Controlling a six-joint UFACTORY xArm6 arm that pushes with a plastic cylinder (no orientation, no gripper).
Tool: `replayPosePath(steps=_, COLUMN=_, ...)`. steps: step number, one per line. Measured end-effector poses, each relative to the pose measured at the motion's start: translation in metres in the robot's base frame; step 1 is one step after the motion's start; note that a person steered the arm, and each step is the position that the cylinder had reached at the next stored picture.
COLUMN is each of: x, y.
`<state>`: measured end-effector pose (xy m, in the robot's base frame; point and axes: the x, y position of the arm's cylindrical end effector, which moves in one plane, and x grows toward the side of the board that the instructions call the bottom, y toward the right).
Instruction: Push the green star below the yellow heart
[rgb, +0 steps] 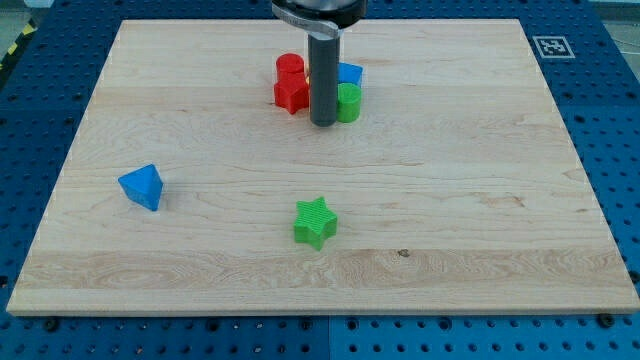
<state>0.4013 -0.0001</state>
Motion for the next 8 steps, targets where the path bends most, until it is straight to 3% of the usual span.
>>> replayPosePath(steps=1, x=0.047, y=0.006)
replayPosePath(steps=2, x=0.059, y=0.026)
replayPosePath(steps=3, x=0.109, y=0.058)
replayPosePath(steps=4, x=0.171, y=0.056)
replayPosePath(steps=5, x=0.212, y=0.006)
replayPosePath(steps=6, x=0.194, y=-0.03)
replayPosePath(steps=8, x=0.146, y=-0.03)
